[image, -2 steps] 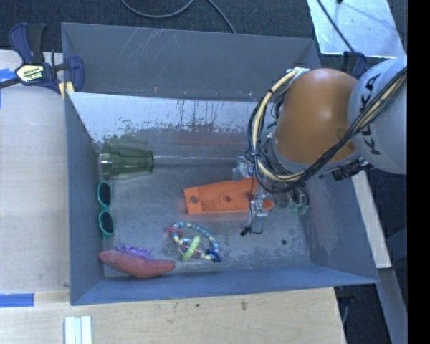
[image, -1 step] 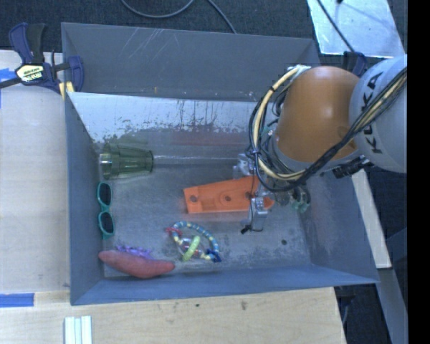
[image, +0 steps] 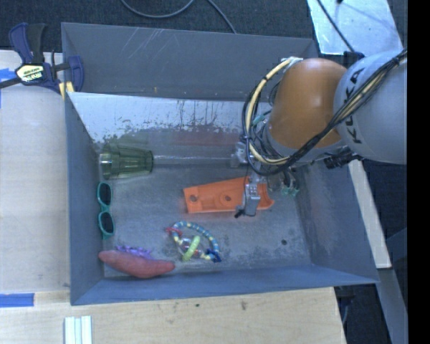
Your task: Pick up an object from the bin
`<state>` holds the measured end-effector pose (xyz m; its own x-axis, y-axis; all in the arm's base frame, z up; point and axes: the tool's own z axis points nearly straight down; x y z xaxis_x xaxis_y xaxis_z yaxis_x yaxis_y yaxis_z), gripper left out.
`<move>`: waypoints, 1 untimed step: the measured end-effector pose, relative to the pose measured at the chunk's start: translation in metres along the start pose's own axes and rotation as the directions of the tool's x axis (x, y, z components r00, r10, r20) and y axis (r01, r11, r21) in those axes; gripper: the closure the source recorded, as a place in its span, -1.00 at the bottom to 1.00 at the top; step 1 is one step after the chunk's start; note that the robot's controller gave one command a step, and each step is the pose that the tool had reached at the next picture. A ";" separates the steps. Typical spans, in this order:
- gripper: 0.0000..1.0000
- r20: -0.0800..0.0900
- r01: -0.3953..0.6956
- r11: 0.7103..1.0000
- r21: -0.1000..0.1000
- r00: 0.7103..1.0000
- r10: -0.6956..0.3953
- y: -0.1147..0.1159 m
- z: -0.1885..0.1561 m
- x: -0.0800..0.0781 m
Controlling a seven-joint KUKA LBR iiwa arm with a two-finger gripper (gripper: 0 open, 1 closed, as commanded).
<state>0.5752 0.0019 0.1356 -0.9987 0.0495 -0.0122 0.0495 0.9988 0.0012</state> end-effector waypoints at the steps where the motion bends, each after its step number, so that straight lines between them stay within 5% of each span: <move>1: -1.00 -0.012 0.076 0.997 0.000 0.997 -0.076 -0.002 0.028 -0.013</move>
Offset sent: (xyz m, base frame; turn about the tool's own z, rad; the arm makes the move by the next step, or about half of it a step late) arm -0.0022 0.0025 -0.0501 -0.2788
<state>0.5880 -0.0008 0.1073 -0.9996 -0.0265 -0.0001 -0.0265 0.9996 -0.0001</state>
